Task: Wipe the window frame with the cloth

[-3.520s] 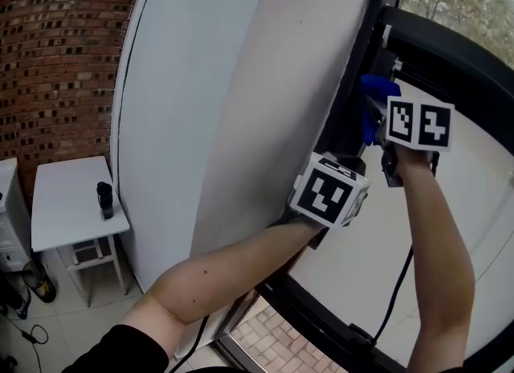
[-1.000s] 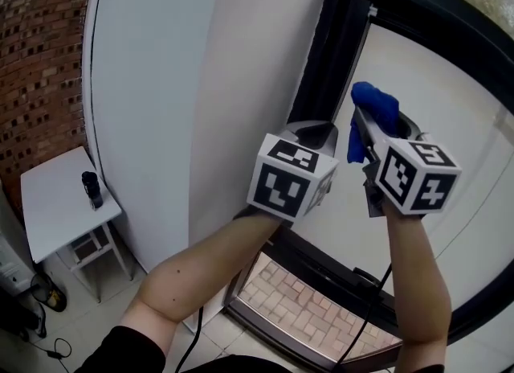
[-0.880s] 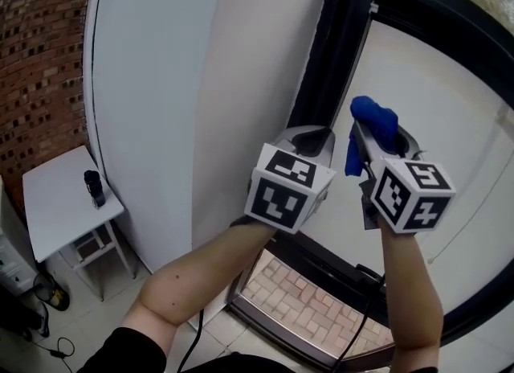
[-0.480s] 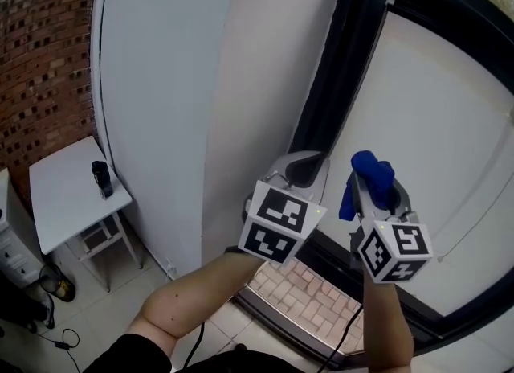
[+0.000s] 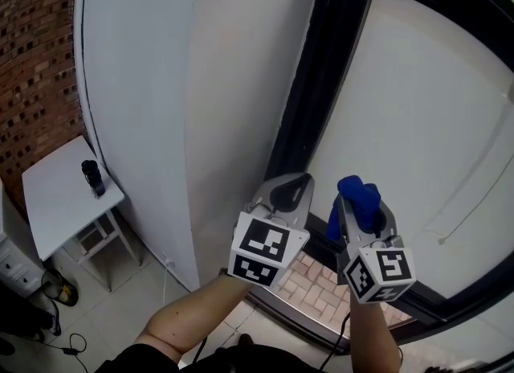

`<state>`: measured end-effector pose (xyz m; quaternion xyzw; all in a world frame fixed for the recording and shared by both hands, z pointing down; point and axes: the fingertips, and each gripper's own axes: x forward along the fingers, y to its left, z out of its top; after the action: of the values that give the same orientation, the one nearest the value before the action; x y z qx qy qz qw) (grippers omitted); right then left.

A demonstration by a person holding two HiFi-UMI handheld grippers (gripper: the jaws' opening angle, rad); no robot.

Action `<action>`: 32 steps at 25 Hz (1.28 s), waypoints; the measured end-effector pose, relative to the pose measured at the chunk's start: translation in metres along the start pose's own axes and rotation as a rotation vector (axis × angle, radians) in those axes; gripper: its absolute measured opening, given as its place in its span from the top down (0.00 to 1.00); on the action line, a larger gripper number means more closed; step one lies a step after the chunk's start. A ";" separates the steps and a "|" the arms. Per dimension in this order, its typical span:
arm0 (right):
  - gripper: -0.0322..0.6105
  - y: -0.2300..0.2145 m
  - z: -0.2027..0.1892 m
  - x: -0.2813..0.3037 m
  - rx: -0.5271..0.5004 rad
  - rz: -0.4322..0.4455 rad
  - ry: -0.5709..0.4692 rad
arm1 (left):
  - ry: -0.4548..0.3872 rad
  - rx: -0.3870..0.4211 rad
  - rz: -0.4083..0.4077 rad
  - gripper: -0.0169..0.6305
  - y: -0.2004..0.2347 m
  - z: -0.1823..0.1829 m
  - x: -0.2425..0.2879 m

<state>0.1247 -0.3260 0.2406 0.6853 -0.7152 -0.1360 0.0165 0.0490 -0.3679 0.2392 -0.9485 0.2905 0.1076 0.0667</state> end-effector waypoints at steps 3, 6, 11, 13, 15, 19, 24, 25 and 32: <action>0.71 -0.013 -0.010 -0.013 0.004 -0.032 0.010 | 0.002 -0.001 -0.016 0.99 -0.013 -0.009 0.007; 0.71 -0.030 -0.018 -0.035 -0.014 -0.094 0.032 | -0.003 -0.019 -0.073 0.99 -0.034 -0.014 0.015; 0.71 -0.067 -0.034 -0.078 -0.011 -0.207 0.067 | 0.002 -0.022 -0.168 0.99 -0.072 -0.026 0.025; 0.71 -0.082 -0.042 -0.091 -0.008 -0.249 0.082 | 0.016 -0.027 -0.196 0.99 -0.082 -0.035 0.031; 0.71 -0.092 -0.048 -0.104 0.002 -0.284 0.097 | 0.031 -0.040 -0.222 0.99 -0.091 -0.044 0.035; 0.71 -0.106 -0.047 -0.128 0.004 -0.340 0.095 | 0.036 -0.032 -0.266 0.99 -0.107 -0.049 0.040; 0.71 -0.137 -0.050 -0.168 0.016 -0.384 0.089 | 0.044 -0.029 -0.278 0.99 -0.134 -0.056 0.047; 0.71 -0.144 -0.052 -0.177 0.022 -0.389 0.092 | 0.043 -0.029 -0.282 0.99 -0.142 -0.058 0.048; 0.71 -0.186 -0.076 -0.246 0.046 -0.437 0.154 | 0.054 -0.010 -0.336 0.99 -0.200 -0.078 0.054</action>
<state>0.3366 -0.1013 0.3137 0.8324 -0.5495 -0.0673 0.0254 0.2189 -0.2473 0.3147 -0.9865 0.1289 0.0710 0.0714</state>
